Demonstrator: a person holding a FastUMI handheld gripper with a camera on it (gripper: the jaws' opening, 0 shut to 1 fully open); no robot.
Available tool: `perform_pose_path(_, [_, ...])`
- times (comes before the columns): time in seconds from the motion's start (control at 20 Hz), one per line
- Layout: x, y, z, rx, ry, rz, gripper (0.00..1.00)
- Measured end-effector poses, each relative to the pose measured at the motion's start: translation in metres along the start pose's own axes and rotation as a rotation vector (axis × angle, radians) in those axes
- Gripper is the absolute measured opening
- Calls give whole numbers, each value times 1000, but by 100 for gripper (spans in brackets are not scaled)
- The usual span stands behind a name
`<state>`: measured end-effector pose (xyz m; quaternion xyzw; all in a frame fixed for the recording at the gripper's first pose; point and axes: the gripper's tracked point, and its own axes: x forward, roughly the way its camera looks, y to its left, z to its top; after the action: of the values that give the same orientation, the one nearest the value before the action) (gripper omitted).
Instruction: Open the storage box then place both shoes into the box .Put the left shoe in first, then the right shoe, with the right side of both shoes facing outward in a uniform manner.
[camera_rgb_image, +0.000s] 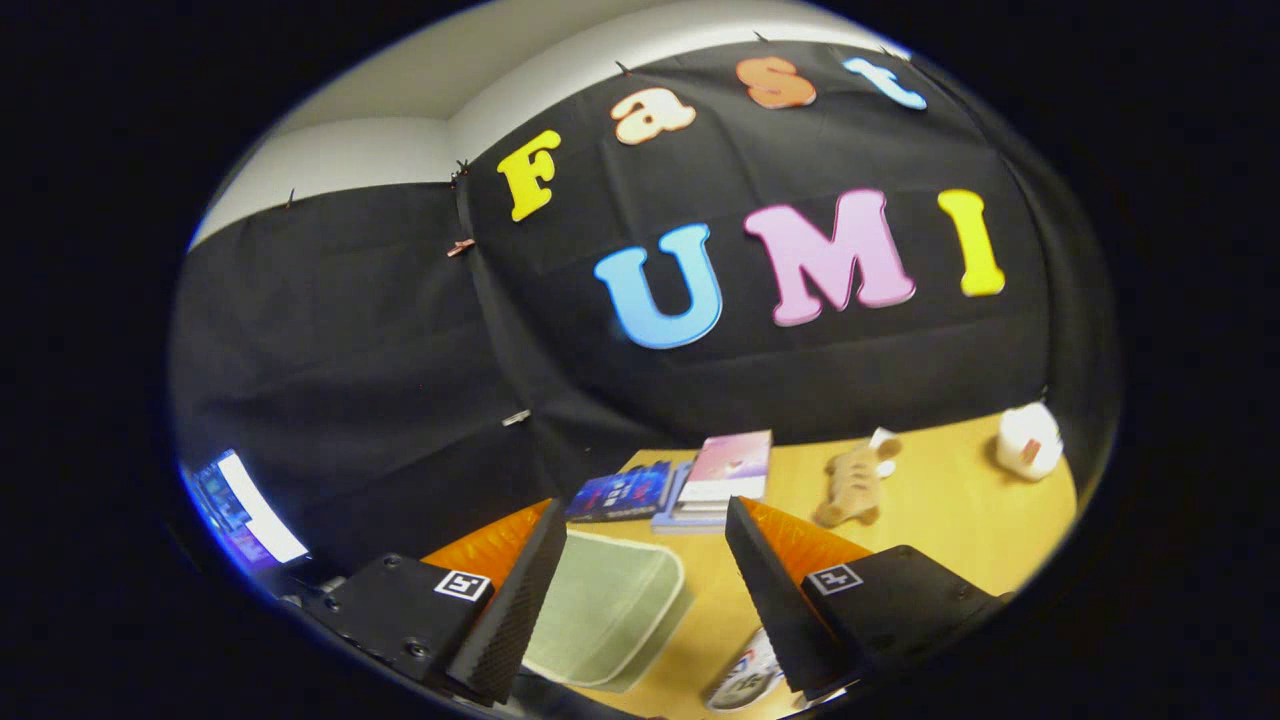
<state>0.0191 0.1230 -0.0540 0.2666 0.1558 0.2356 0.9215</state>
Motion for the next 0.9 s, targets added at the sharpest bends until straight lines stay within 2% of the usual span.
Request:
perform_pose_path(0.15, [14,2,-43,179,142,84,98])
perform_pose_path(0.3, [31,-5,-84,269,245,111,98])
perform_pose_path(0.4, [38,3,-116,326,329,164,98])
perform_pose_path(0.55, [48,-10,-156,390,429,168,98])
perform_pose_path(0.7, [59,-7,-185,499,511,225,98])
perform_pose_path(0.9, [68,-18,-220,638,611,250,98])
